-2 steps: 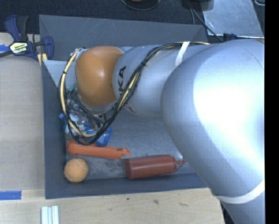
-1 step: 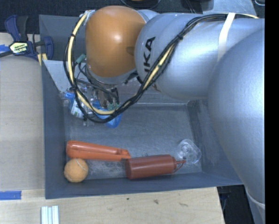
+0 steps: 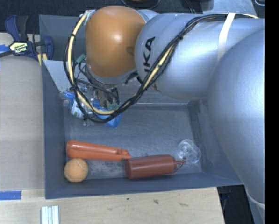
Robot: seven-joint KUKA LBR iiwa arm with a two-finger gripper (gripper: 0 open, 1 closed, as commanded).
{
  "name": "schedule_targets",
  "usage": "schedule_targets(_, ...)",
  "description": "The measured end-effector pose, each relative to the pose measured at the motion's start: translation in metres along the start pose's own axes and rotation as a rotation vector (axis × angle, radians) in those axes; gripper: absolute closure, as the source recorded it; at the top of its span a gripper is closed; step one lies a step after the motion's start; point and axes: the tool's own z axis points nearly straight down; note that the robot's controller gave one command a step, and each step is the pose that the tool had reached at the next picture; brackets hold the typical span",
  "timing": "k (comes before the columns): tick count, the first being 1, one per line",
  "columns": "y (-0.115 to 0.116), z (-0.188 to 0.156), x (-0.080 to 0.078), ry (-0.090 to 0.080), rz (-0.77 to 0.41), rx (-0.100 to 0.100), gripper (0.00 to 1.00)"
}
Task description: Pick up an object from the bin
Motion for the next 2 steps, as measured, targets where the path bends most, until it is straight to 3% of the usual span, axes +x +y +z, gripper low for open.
schedule_targets(1, -0.021, 0.085, -0.026, 0.004, -0.079, 0.002, 1.00)
schedule_targets(2, -0.009, 0.106, -0.014, -0.001, 0.009, 0.000, 1.00)
